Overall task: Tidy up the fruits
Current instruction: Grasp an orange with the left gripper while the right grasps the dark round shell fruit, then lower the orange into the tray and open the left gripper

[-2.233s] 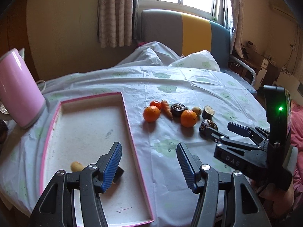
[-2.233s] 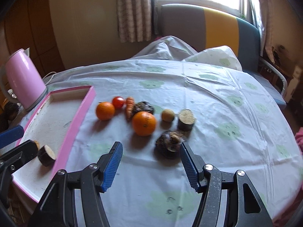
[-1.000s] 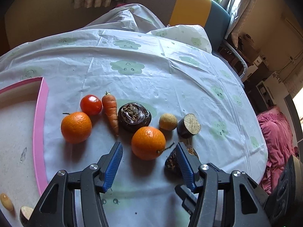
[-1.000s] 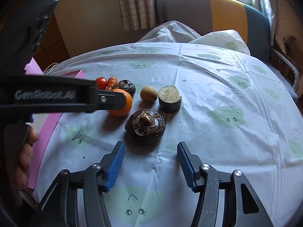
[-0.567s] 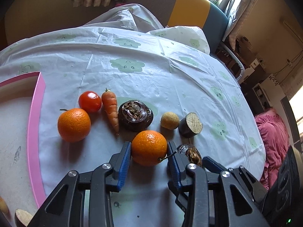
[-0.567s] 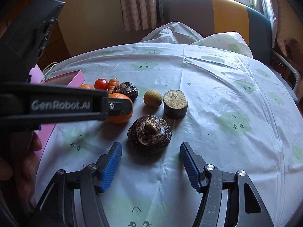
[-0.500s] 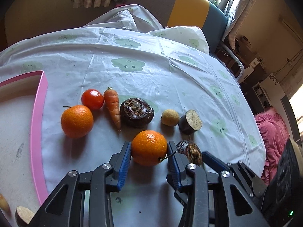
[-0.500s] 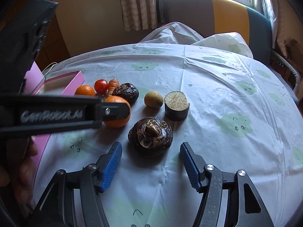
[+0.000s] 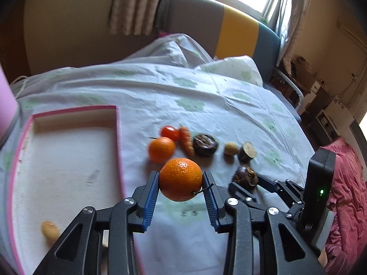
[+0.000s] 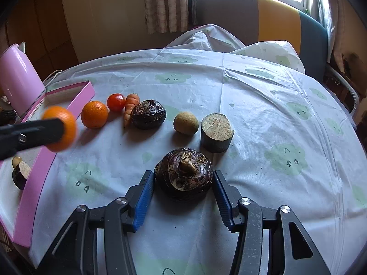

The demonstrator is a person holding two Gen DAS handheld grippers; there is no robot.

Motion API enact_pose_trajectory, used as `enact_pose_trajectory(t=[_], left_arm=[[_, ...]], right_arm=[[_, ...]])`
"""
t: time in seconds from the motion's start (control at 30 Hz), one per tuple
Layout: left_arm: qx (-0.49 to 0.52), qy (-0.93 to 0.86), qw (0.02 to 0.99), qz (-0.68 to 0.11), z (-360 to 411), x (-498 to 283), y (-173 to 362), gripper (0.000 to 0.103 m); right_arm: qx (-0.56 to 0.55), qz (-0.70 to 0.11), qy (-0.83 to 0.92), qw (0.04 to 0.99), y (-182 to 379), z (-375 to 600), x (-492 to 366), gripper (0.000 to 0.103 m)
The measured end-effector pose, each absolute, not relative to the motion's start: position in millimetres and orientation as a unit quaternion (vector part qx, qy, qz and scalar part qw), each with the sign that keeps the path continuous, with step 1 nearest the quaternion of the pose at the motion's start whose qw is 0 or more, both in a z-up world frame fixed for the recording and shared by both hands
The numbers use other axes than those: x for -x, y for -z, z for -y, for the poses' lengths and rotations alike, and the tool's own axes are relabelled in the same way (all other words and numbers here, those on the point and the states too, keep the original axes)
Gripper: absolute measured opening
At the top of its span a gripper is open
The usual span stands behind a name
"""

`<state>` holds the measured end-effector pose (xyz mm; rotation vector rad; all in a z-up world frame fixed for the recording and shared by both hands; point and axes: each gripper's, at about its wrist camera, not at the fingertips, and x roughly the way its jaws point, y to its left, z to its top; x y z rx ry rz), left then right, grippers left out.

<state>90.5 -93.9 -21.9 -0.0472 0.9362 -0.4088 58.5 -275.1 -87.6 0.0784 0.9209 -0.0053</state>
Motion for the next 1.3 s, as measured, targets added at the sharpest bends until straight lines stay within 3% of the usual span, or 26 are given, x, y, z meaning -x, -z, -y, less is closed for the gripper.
enact_pose_trajectory(t=[0.37,0.7,0.9,1.3], left_arm=[[0.042,0.078,0.888,-0.451,4.8,-104.2,41.0,0.039],[0.049,0.065,0.877,-0.474,-4.5,-99.1,64.9,0.040],[0.060,0.054,0.881,-0.467,-11.5,-93.4,56.4,0.051],[0.057,0.022,0.905,-0.422,-39.2,-58.8,24.5,0.051]], right_arm=[[-0.021,-0.439,0.021,0.898,88.0,268.8,-57.0,0.052],[-0.009,-0.442,0.029,0.897,86.4,265.6,-58.0,0.051],[-0.012,-0.440,0.034,0.897,83.9,263.6,-55.4,0.050],[0.021,-0.403,-0.012,0.915,52.0,216.9,-38.1,0.050]])
